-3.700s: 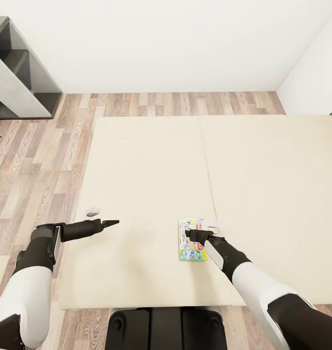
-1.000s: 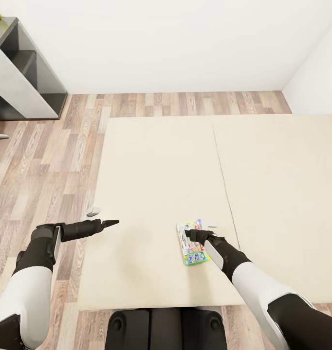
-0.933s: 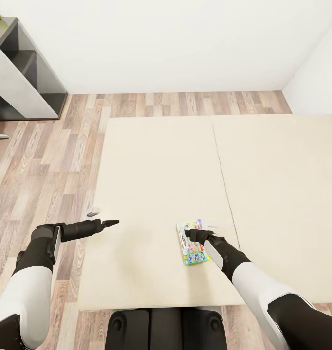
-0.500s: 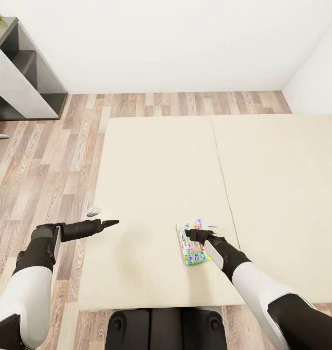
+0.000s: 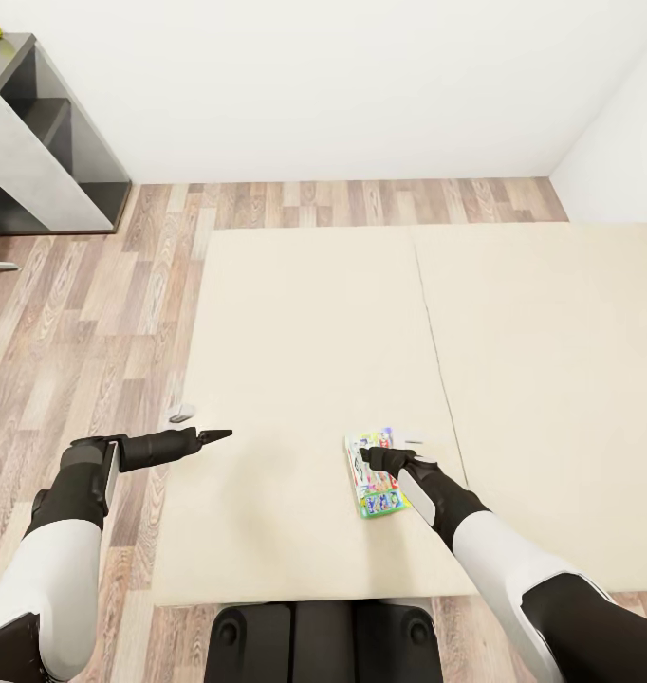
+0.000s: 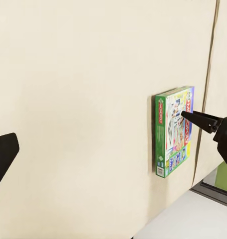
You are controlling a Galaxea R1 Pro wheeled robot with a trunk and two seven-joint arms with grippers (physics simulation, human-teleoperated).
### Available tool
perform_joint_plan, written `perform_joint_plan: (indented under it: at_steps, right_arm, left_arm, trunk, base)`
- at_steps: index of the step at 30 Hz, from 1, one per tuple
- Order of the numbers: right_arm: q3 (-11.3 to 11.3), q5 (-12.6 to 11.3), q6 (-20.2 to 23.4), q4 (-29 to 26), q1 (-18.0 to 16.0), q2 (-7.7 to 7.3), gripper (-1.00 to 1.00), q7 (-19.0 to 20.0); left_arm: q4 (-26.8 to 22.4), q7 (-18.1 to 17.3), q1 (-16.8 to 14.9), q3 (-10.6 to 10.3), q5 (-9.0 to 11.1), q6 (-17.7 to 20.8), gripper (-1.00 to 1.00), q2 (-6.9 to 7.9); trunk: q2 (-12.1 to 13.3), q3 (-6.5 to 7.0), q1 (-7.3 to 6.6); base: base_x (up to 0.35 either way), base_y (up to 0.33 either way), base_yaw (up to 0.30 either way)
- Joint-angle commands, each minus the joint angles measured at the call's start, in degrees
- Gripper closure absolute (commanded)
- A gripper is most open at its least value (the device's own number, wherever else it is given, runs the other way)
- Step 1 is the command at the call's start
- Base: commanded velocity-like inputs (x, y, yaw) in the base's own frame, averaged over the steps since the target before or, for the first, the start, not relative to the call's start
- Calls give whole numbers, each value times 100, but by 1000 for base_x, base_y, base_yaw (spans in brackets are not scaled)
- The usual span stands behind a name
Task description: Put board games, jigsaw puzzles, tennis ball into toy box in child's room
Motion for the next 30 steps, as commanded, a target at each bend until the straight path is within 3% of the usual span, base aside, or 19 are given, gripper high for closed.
perform_joint_plan:
  at_steps: [1, 30]
  right_arm:
    - [47, -51, 23, -11, -2, -4, -100, -47]
    - [47, -51, 20, -10, -1, -6, -100, -47]
  left_arm:
    - [-6, -55, -6, 23, -58, 44, -100, -4]
    - [-3, -42, -6, 21, -58, 43, -100, -5]
  trunk:
    - [-9, -7, 3]
    - [-9, -7, 3]
  base:
    - [0, 0, 0]
    - [0, 0, 29]
